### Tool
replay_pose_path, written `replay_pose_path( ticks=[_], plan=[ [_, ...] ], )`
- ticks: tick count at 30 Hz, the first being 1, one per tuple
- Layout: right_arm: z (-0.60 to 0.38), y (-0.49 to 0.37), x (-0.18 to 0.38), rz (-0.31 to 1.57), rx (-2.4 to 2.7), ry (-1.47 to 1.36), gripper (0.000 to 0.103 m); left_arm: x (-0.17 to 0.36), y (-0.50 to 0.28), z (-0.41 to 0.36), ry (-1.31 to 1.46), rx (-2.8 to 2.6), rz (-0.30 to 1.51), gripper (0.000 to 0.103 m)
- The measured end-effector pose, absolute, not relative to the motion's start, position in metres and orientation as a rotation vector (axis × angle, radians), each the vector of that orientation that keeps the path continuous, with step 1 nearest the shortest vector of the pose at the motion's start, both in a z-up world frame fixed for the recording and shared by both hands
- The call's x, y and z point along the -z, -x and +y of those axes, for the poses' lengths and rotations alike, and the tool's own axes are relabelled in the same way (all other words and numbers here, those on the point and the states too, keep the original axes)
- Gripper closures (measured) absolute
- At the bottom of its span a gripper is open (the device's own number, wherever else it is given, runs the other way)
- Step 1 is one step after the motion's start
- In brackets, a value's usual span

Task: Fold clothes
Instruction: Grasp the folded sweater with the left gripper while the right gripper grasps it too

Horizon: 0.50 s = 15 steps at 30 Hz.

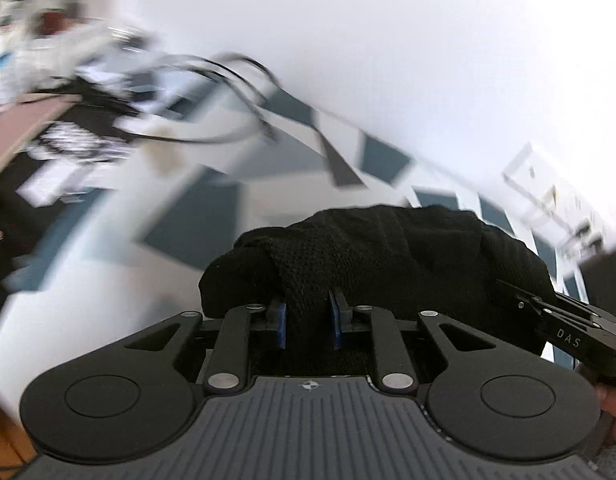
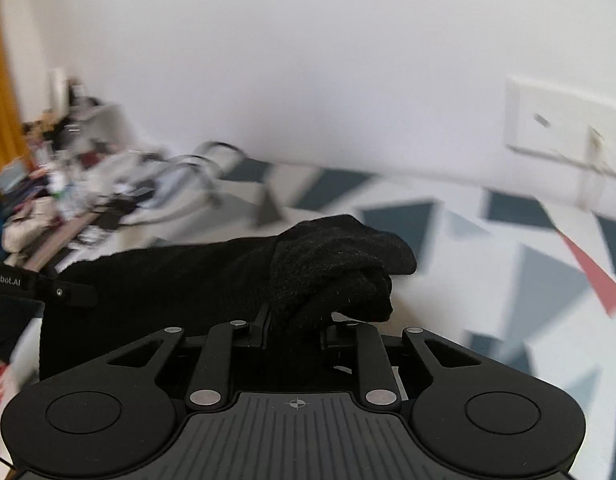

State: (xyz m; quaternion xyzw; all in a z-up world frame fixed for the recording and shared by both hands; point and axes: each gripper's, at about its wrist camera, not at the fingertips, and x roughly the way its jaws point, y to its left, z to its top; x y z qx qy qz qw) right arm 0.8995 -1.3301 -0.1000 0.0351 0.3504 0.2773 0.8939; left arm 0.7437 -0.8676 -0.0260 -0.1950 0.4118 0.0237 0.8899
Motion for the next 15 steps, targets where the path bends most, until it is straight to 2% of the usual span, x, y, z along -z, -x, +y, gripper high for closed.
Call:
replay_pose_path(
  ticks=[6, 15],
  plan=[
    [-1.237, -0.852, 0.047, 0.632, -0.771, -0.024, 0.085, -0.007, -0.617, -0.781, 0.514, -0.224, 0.708, 0.085],
    [-1.033, -0.706, 0.008, 0.559, -1.19, 0.094, 0.085, -0.021, -0.364, -0.677, 0.641, -0.641, 0.551, 0.087]
  ],
)
